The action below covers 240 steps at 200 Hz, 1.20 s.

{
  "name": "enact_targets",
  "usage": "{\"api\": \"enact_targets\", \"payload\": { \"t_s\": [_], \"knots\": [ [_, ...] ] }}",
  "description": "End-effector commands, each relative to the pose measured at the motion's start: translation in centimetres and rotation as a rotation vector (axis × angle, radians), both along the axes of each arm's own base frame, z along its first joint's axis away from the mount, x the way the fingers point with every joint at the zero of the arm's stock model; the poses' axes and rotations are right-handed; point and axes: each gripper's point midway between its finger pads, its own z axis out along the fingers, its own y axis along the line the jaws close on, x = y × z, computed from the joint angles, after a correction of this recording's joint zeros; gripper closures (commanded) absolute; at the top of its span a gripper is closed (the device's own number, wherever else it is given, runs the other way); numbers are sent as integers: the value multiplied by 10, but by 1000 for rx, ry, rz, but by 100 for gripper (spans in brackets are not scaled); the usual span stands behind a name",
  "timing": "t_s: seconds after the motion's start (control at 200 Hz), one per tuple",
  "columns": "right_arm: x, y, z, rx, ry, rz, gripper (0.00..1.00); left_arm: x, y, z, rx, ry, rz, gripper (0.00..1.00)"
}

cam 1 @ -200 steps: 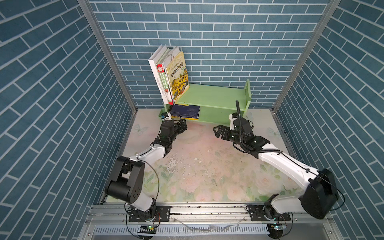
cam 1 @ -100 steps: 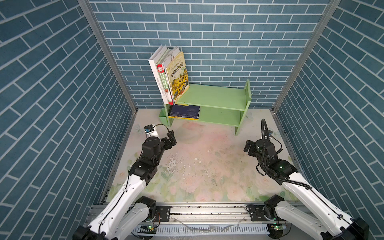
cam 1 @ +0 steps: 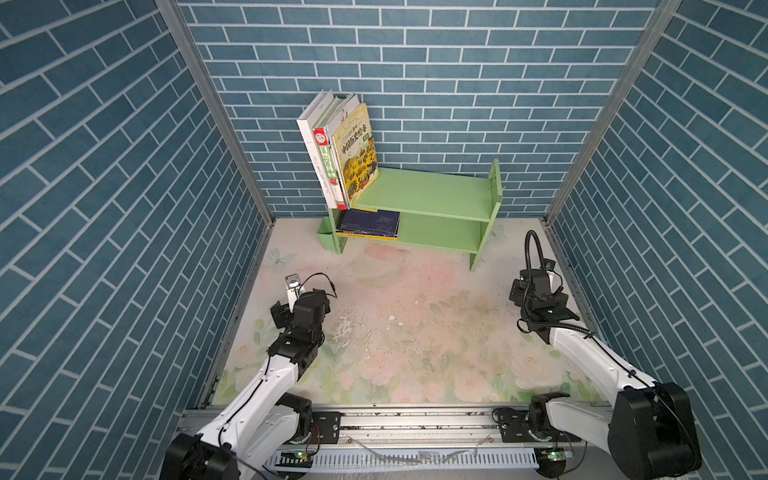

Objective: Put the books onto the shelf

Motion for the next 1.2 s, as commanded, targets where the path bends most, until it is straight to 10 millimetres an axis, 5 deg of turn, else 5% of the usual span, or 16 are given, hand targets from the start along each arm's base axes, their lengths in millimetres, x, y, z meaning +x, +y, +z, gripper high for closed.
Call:
{"api": "enact_targets", "payload": {
  "t_s": [0.0,0.185,0.485,0.6,0.705,1.195],
  "knots": [
    [15,-11,11,-61,-96,19,2,15,9,10,81,-46,11,0],
    [31,-20,-3,-57,-165,62,1,33,16,-30,27,-22,-19,0],
    [59,-15,-31,-14,-204,164,2,72,12,-29,72,-37,-116,0],
    [65,-11,-39,14,-186,207,1,89,0,-46,89,-26,-200,0],
    [60,-3,-40,20,-240,259,1,82,2,-60,46,-33,-213,0],
    [58,-8,-44,31,-256,247,1,83,3,-56,39,-55,-213,0]
  ]
}}
